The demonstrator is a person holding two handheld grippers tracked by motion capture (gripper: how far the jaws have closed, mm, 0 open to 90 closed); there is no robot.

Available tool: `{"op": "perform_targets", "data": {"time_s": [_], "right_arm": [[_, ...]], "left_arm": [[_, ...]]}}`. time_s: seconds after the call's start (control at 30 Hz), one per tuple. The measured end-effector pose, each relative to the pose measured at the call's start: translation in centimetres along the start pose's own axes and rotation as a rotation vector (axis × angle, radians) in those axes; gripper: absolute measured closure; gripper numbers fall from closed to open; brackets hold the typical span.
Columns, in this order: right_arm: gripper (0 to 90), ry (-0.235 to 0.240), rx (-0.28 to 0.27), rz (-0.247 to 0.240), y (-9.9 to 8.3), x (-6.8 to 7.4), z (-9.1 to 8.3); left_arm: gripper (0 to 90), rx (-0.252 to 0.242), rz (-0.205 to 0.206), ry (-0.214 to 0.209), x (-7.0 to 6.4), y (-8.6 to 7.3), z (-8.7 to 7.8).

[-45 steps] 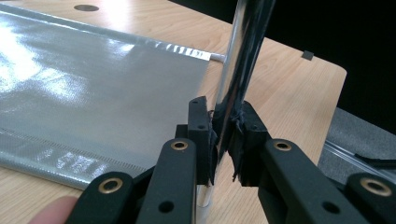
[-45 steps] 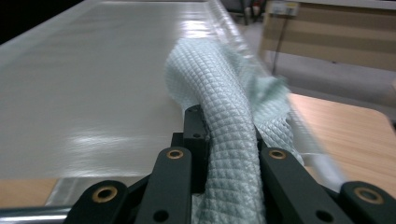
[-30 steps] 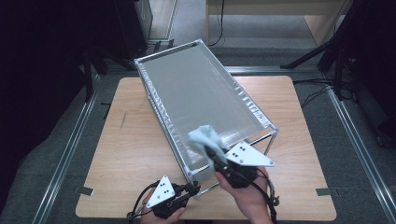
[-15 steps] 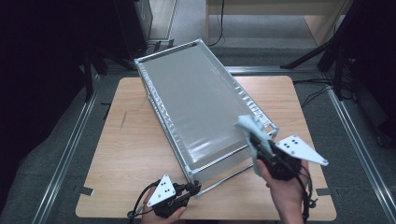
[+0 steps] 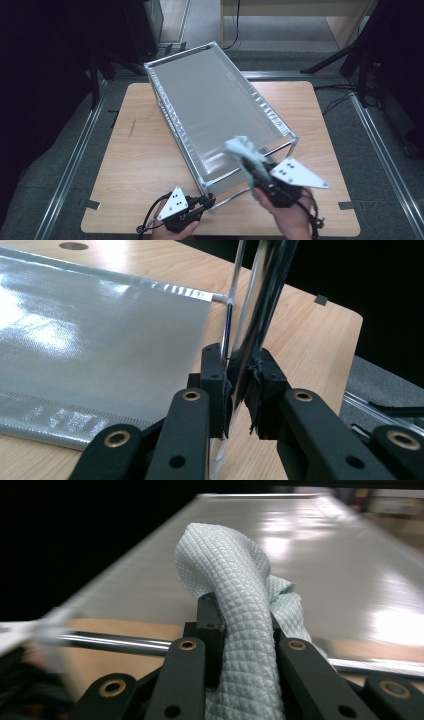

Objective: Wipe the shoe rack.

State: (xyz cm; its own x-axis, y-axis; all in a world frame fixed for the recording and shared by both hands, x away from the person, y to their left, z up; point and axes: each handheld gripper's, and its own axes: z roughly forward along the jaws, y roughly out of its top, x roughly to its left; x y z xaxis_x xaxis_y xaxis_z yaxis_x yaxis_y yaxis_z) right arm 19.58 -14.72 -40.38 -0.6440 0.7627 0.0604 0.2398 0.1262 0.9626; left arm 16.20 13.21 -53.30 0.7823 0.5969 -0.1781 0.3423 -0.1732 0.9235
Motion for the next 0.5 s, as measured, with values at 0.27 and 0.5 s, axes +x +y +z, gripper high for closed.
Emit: {"op": "perform_targets", "data": {"time_s": [0.27, 0.5], "right_arm": [[80.7, -0.315, -0.023, 0.063, -1.1, -7.7, -5.0], [81.0, -0.237, -0.048, 0.194, -3.1, -9.6, -4.8]], "left_arm": [[79.3, 0.001, -0.01, -0.003, 0.0, 0.0, 0.0], [79.3, 0.003, -0.011, -0.005, 0.0, 0.0, 0.0]]}}
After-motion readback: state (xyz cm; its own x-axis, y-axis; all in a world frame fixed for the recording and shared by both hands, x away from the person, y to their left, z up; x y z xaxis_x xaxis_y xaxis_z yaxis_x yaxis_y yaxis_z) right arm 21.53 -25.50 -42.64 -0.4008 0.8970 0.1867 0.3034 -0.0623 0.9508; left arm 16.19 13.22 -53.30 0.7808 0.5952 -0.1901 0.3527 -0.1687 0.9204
